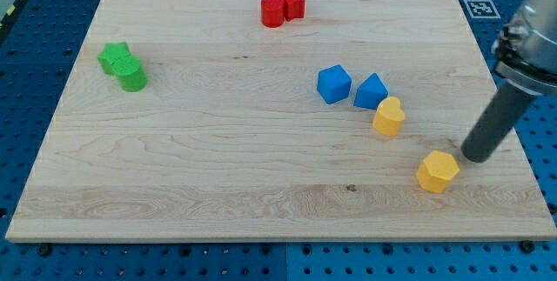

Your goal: Push the hexagon into the heart

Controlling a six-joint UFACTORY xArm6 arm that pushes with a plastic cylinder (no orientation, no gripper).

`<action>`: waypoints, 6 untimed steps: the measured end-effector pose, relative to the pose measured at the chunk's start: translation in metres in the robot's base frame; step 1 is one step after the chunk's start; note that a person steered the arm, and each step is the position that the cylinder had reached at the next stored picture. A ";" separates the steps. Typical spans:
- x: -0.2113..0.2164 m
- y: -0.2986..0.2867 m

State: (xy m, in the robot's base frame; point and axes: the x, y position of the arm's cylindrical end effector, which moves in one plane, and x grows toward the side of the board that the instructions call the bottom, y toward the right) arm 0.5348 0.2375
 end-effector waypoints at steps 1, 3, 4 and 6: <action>0.047 -0.012; 0.030 -0.055; 0.014 -0.076; 0.007 -0.090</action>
